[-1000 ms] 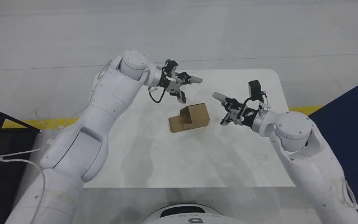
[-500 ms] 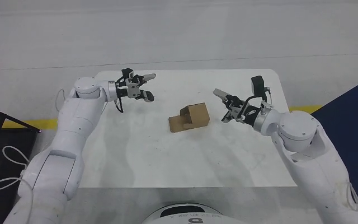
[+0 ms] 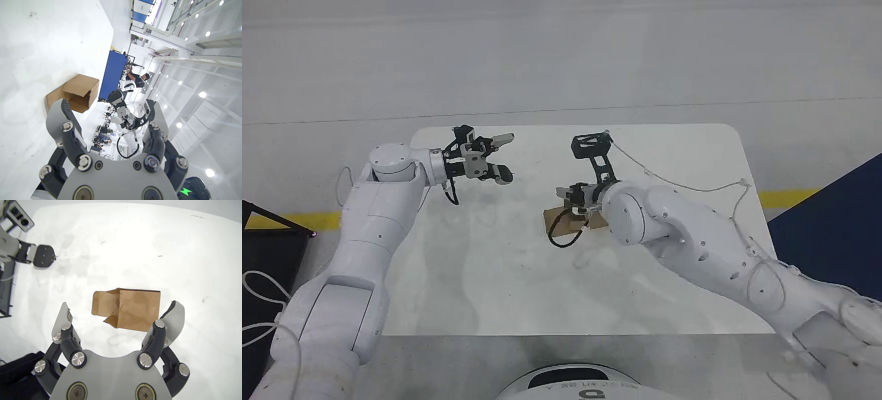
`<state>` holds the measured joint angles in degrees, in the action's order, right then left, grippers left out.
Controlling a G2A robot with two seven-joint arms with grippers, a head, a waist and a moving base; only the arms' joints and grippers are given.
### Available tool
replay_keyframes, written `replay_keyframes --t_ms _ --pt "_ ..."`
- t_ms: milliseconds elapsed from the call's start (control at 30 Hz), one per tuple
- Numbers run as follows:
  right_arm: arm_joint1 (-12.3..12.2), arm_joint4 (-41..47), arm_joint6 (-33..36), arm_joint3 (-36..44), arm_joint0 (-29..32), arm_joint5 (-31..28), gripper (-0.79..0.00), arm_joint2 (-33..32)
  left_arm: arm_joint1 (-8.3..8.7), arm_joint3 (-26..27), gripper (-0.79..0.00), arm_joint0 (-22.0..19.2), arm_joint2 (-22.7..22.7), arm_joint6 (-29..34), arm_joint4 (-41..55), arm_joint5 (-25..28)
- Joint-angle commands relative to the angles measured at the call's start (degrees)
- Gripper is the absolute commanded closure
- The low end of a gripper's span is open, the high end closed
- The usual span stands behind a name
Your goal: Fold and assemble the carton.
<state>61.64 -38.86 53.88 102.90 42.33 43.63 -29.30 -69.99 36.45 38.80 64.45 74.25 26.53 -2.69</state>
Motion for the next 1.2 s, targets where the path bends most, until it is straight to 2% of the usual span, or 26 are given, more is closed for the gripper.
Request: replay_keyframes --t_ms 0,200,400,567,600,700,867,900,933,1000,1100,1167 --pt "1.4 -4.8 5.2 -1.5 -3.3 1.1 -0.785 4.2 0.0 0.0 -0.785 0.0 0.0 0.0 0.0 0.0" --pt "5.3 -9.8 11.8 -10.5 -8.3 -5.0 -0.785 11.6 0.0 0.0 -0.785 0.0 0.0 0.0 0.0 0.0" --pt "8.7 -11.4 13.1 -17.2 -9.9 -6.3 -0.69 13.6 0.0 0.0 -0.785 0.0 0.0 0.0 0.0 0.0" --pt "10.0 -13.5 13.5 -21.2 -9.9 -6.7 -0.619 13.2 0.0 0.0 -0.785 0.0 0.0 0.0 0.0 0.0" --pt "10.0 -13.9 13.7 -21.6 -9.7 -6.9 -0.591 12.8 0.0 0.0 -0.785 0.0 0.0 0.0 0.0 0.0" --pt "10.0 -15.5 14.4 -22.3 -9.0 -7.6 -0.391 11.4 0.0 0.0 -0.785 0.0 0.0 0.0 0.0 0.0" --pt "9.1 -19.1 14.6 -21.3 -6.3 -7.7 -0.252 6.9 0.0 0.0 -0.785 0.0 0.0 0.0 0.0 0.0" --pt "8.9 -20.0 14.8 -20.8 -5.6 -7.9 -0.182 5.8 0.0 0.0 -0.785 0.0 0.0 0.0 0.0 0.0" --pt "8.6 -20.9 15.0 -20.2 -4.7 -8.2 -0.157 4.6 0.0 0.0 -0.785 0.0 0.0 0.0 0.0 0.0" --pt "8.1 -22.5 15.5 -18.8 -2.7 -8.7 -0.012 2.0 0.0 0.0 -0.785 0.0 0.0 0.0 0.0 0.0" --pt "7.5 -23.5 15.0 -16.6 1.2 -8.2 0.0 -3.5 0.0 0.0 -0.785 0.0 0.0 0.0 0.0 0.0" --pt "7.3 -20.5 11.8 -15.8 4.5 -5.0 0.0 -8.9 0.0 0.0 -0.785 0.0 0.0 0.0 0.0 0.0"
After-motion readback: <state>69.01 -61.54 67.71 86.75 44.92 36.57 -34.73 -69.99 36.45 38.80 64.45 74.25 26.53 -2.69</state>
